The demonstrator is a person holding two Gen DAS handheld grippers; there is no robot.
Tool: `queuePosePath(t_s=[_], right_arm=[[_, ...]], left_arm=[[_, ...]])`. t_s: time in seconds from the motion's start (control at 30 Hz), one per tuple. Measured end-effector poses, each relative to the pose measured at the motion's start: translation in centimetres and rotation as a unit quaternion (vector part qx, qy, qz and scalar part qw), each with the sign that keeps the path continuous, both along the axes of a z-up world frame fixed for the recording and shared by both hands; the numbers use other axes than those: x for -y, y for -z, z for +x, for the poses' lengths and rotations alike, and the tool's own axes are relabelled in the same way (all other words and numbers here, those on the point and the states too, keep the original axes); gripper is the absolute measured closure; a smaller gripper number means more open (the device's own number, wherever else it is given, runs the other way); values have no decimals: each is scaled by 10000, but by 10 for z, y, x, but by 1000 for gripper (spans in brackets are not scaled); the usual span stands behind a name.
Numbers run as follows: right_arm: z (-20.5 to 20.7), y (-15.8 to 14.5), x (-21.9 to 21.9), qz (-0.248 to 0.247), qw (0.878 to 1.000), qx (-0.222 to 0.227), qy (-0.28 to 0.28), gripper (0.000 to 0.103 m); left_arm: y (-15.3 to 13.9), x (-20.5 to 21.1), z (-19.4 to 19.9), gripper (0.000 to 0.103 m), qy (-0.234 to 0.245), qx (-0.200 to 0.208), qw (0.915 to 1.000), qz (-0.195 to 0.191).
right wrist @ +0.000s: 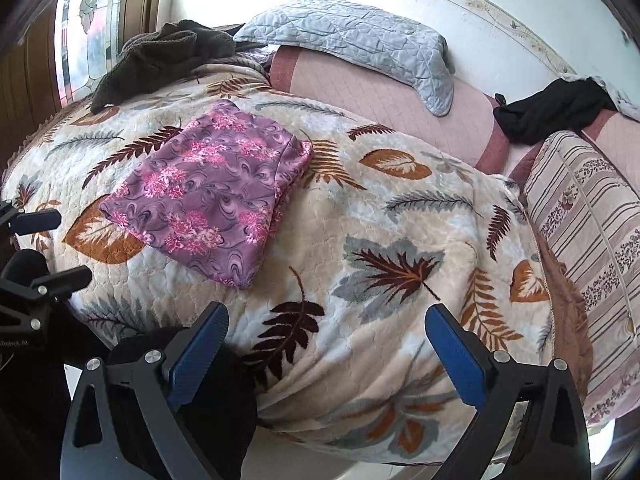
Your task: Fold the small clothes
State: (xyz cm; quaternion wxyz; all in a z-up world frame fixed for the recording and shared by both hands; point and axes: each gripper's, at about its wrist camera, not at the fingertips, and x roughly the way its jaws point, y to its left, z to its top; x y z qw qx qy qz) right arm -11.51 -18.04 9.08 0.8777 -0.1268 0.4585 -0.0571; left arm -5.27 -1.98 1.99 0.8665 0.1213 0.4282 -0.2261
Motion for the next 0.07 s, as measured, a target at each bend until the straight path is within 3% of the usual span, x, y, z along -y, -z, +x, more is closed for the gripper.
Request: queuePosePath(t_s=[0.07], right_arm=[[0, 0, -1, -22, 10000, -6, -11, 4]], left_arm=[[0, 1, -2, 22, 26, 35, 10000, 33]])
